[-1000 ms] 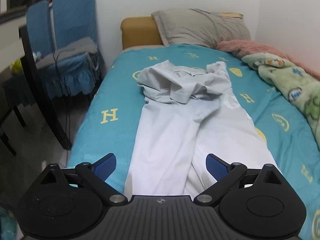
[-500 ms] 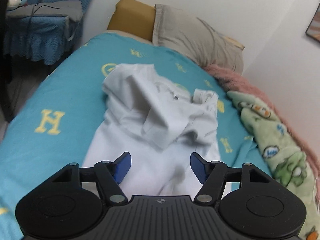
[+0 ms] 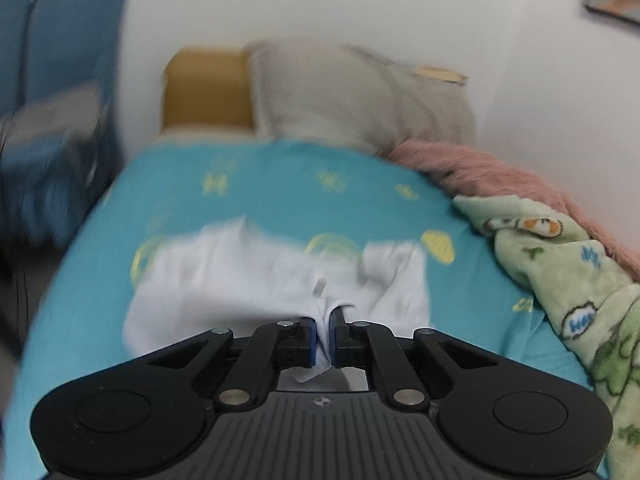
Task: Fold clothes
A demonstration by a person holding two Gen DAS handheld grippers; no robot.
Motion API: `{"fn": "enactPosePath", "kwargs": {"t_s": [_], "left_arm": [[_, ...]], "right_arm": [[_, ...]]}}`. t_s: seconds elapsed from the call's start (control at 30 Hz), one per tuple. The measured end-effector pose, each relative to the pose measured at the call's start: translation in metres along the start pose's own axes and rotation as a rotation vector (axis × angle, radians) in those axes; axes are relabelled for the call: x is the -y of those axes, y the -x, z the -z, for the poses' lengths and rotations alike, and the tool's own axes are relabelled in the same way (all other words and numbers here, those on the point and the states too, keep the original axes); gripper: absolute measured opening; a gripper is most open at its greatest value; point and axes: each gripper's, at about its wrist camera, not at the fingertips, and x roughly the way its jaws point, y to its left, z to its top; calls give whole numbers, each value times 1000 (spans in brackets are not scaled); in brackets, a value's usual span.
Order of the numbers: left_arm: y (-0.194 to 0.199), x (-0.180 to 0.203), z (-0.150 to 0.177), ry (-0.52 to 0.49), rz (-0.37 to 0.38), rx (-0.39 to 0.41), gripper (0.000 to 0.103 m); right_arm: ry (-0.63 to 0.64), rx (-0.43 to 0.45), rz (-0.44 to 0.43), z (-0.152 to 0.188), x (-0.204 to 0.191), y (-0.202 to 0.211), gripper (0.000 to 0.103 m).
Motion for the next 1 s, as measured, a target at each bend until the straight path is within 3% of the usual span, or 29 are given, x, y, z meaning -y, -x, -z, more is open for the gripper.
{"fn": "enactPosePath", "kwargs": {"t_s": [0.17,0.23,0.3,0.37,0.57,0.8,1.0], "left_arm": [[-28,39,-19,-106,-10,-10,9],[-34,46,-13,-109,13,-30,17],[-30,47,-1,-105,33,-50,44],[-17,43,15,-93,48,-75,53],[86,-12,84,30,94,-190,66],[223,-83,170,100,63,-330,66],[289,-115,206,125,36,-425,66]], "right_arm": [[-5,-13,24,-4,7,-12,72],[-12,-17,36,-5,12,-16,72],[-19,-19,40,-5,16,-18,72],[-18,-18,42,-6,17,-19,72],[27,11,34,-6,9,-12,73],[93,59,24,-1,-6,14,72],[154,91,46,10,-19,39,73]]}}
